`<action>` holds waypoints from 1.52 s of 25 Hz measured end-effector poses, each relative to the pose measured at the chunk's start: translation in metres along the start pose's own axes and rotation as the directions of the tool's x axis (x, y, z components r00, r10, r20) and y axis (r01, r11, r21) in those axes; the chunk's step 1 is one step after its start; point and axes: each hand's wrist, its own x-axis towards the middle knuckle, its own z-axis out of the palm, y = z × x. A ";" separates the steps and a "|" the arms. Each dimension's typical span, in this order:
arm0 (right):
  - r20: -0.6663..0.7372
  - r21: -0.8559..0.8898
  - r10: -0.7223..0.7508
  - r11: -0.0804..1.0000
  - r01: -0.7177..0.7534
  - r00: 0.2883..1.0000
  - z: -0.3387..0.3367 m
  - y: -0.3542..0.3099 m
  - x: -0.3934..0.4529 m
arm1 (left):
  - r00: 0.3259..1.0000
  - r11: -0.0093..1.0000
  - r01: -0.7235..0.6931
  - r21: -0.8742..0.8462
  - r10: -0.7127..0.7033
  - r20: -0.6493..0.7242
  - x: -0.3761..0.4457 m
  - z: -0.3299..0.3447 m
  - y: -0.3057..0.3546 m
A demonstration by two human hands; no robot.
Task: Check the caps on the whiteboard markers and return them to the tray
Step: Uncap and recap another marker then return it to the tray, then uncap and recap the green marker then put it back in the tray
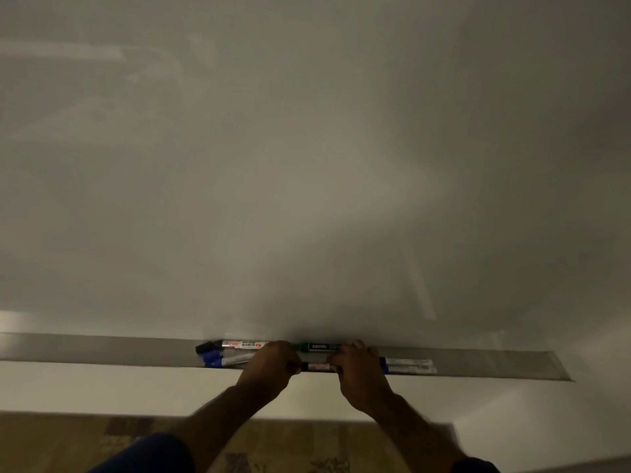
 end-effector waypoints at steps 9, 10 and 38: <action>-0.095 0.075 -0.057 0.995 0.064 0.994 -0.012 -0.005 0.014 | 0.981 0.994 -0.035 0.106 0.054 -0.189 -0.007 -0.015 -0.020; -0.069 0.045 -0.050 0.998 0.053 0.996 -0.011 -0.007 0.016 | 0.981 0.986 -0.034 0.165 0.064 -0.181 -0.007 -0.015 -0.023; -0.090 -0.139 -0.203 0.972 0.189 0.975 -0.063 -0.041 0.014 | 0.908 0.989 -0.026 0.149 0.086 -0.410 -0.022 -0.064 -0.013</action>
